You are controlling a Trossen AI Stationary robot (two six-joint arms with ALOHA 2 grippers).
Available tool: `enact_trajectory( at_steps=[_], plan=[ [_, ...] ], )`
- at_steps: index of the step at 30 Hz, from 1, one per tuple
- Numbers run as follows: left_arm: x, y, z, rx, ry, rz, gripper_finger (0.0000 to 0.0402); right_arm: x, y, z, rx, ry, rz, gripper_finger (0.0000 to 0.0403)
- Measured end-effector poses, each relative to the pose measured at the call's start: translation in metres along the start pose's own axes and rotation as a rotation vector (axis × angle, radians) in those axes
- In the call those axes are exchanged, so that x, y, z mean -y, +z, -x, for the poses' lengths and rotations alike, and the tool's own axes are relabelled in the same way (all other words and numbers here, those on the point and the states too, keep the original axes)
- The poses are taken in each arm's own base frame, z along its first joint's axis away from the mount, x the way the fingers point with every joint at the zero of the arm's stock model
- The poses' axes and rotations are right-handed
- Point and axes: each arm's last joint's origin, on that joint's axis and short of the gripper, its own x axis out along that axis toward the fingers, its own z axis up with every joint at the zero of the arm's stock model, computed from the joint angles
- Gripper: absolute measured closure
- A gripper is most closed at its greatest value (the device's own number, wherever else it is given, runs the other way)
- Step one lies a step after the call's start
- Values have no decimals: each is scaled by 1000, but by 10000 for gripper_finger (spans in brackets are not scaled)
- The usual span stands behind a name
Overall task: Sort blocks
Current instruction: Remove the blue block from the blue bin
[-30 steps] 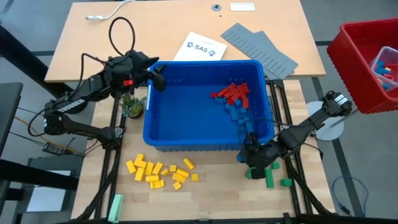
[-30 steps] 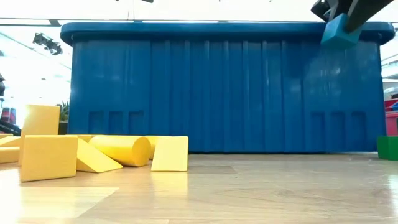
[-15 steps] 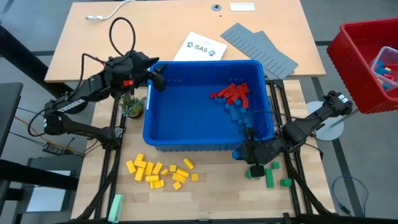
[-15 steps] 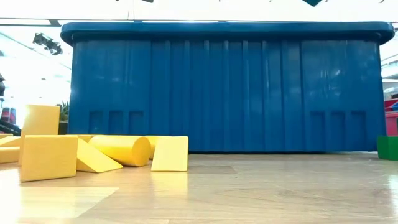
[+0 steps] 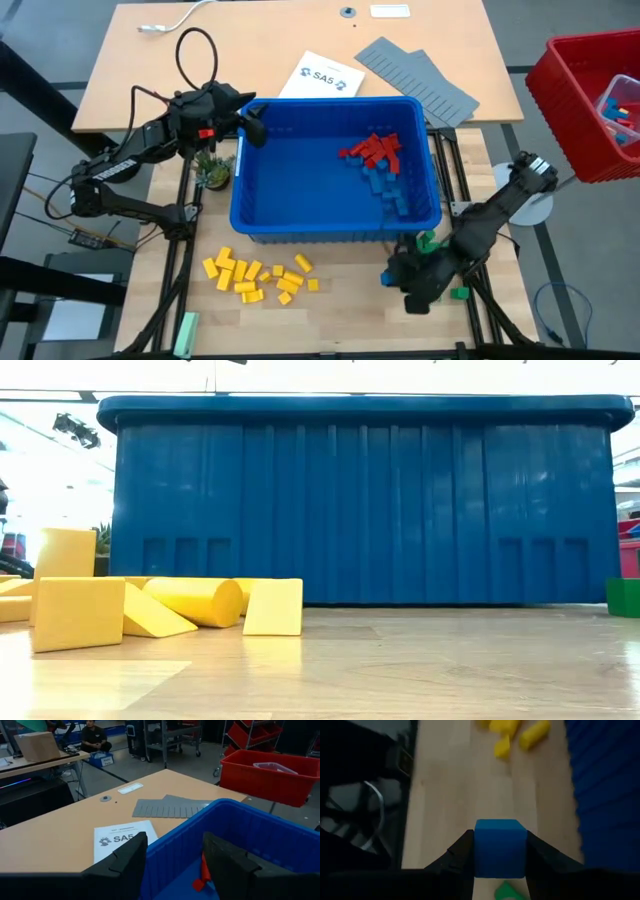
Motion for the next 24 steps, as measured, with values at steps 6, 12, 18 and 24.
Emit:
enact_trajectory(
  at_steps=[6,12,18,24],
  plan=[
    [0,0,0,-2,0,-16,199,-23,-16,-50,-127,-84,-28,289],
    [0,0,0,-3,-2,-29,199,-30,-33,-106,-243,-215,-55,289],
    [0,0,0,-2,-2,-30,199,-20,-38,-146,-294,-315,-114,289],
    [0,0,0,-2,-2,-30,199,-20,-40,-162,-301,-310,-140,234]
  ],
)
